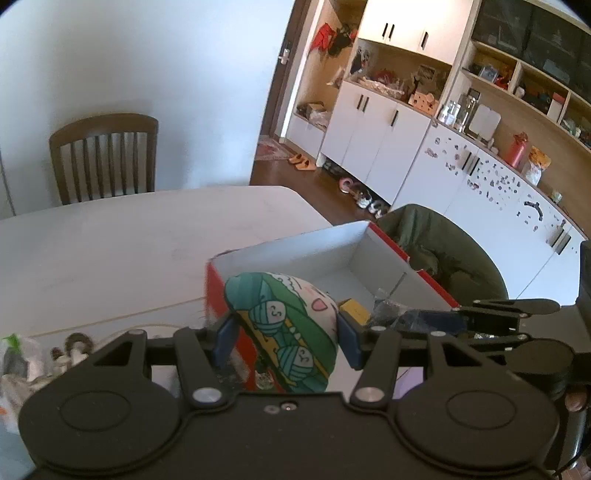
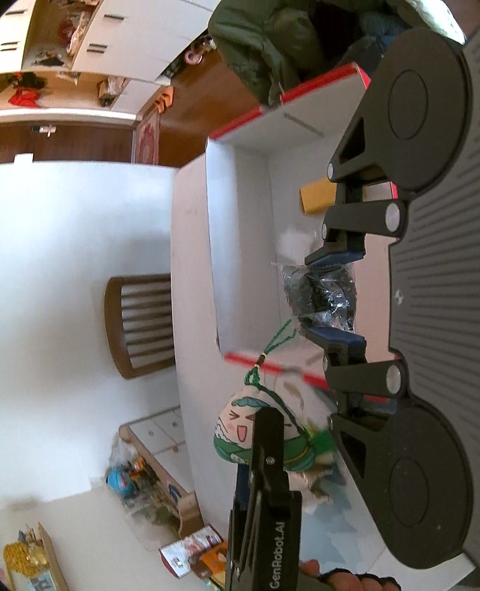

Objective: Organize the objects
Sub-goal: 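Carry the black bag and green pouch with both tools into the shoebox, then open both tools to release the black bag and green pouch inside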

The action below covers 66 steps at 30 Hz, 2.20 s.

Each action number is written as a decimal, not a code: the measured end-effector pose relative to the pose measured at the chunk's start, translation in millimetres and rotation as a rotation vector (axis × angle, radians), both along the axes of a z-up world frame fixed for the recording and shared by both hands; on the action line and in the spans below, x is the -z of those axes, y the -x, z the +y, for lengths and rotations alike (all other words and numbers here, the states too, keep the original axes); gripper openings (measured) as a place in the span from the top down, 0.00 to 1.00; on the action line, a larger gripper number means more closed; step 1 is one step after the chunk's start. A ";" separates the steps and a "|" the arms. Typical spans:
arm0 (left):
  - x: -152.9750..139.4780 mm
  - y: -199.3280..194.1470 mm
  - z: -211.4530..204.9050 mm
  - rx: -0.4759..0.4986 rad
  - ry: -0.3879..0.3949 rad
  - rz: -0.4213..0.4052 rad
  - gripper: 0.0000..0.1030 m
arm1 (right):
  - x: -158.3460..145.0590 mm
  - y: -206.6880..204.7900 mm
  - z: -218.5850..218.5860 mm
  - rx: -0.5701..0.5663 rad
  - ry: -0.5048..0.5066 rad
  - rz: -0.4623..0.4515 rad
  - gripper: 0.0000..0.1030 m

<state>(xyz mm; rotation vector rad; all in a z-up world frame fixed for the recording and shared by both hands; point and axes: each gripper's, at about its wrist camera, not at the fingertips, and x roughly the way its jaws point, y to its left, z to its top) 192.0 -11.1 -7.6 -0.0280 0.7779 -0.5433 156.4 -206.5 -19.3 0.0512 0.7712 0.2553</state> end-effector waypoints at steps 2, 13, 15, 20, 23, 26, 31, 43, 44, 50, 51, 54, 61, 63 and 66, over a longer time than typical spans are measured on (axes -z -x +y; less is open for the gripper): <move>2.2 -4.1 -11.9 0.011 -0.004 0.005 0.46 | 2.3 -5.5 -11.7 0.011 0.004 0.004 0.67; 24.7 -21.1 -66.5 0.030 -0.049 0.042 0.46 | 22.5 -47.0 -61.0 0.039 0.031 0.046 0.67; 30.6 -24.1 -74.2 0.027 -0.063 0.050 0.46 | 26.4 -55.6 -65.8 0.036 0.037 0.053 0.67; 46.4 -34.4 -92.1 0.014 -0.093 0.084 0.46 | 37.6 -76.9 -72.1 0.014 0.064 0.064 0.67; 54.7 -37.8 -101.0 0.005 -0.116 0.096 0.46 | 43.1 -88.7 -74.2 0.000 0.079 0.068 0.67; 63.4 -41.9 -109.3 -0.007 -0.130 0.120 0.46 | 49.3 -100.6 -72.9 -0.019 0.089 0.079 0.67; 78.6 -47.2 -123.6 -0.012 -0.160 0.157 0.46 | 60.8 -119.5 -70.2 -0.044 0.099 0.110 0.67; 109.9 -65.8 -134.6 -0.047 -0.213 0.268 0.46 | 83.1 -149.9 -67.0 -0.081 0.117 0.188 0.67; 111.4 -67.1 -135.0 -0.050 -0.216 0.277 0.46 | 84.4 -151.4 -66.8 -0.082 0.118 0.196 0.67; 119.7 -77.5 -142.7 -0.055 -0.245 0.344 0.45 | 87.2 -152.3 -70.2 -0.098 0.112 0.208 0.66; 121.5 -78.9 -142.8 -0.056 -0.251 0.359 0.45 | 87.2 -151.7 -70.4 -0.100 0.111 0.208 0.66; 126.1 -82.3 -142.4 -0.058 -0.264 0.395 0.45 | 87.9 -150.8 -72.4 -0.103 0.108 0.206 0.66; 130.0 -82.2 -142.3 -0.073 -0.300 0.412 0.39 | 84.6 -151.0 -76.8 -0.103 0.083 0.198 0.64; 128.3 -80.2 -142.4 -0.072 -0.305 0.396 0.35 | 82.3 -149.0 -78.3 -0.105 0.074 0.190 0.61; 125.5 -77.1 -140.4 -0.081 -0.300 0.376 0.28 | 77.5 -144.9 -78.8 -0.110 0.074 0.169 0.55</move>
